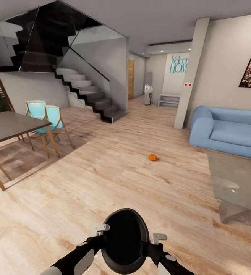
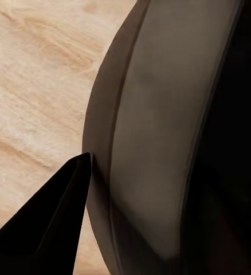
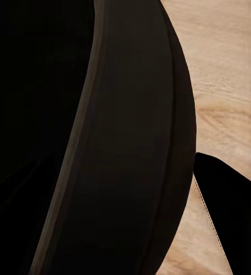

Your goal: Place each of the two pumpkins and all three candles from the living room inside a cabinet in the living room (use any cabinet), then make sure every cabinet is closed, and position the cauldron so it is next to a table in the living room.

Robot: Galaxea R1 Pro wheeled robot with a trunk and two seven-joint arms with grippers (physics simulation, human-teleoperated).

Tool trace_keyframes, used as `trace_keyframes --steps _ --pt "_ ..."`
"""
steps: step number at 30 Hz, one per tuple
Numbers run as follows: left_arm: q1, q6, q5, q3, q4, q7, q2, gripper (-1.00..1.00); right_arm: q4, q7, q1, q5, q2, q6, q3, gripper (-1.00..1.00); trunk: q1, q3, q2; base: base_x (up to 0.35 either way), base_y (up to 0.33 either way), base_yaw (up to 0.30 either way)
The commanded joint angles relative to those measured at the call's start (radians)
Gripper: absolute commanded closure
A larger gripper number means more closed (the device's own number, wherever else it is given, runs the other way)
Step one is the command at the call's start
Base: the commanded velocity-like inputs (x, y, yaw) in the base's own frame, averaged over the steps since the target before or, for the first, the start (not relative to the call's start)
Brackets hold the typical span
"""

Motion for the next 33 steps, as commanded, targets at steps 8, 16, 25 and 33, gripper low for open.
trace_keyframes --steps 8,16,25,33 --pt "-0.001 0.002 0.01 -0.006 0.009 0.009 0.007 1.0 -0.017 0.008 -0.002 -0.008 0.0 -0.016 0.001 1.0 0.0 0.004 -0.001 0.0 0.0 -0.264" --pt "-0.001 0.002 0.01 -0.006 0.009 0.009 0.007 1.0 -0.017 0.008 -0.002 -0.008 0.0 -0.016 0.001 1.0 0.0 0.009 -0.001 0.0 0.0 -0.264" --pt "-0.001 0.002 0.01 -0.007 0.009 0.009 0.007 1.0 -0.017 0.008 -0.001 -0.008 0.0 -0.016 0.001 1.0 0.0 0.014 -0.001 0.0 0.0 -0.264" --pt "-0.001 0.002 0.01 -0.008 0.008 0.009 0.007 1.0 -0.017 0.008 -0.002 -0.008 0.0 -0.016 0.002 1.0 0.0 0.019 -0.001 0.0 0.0 -0.264"
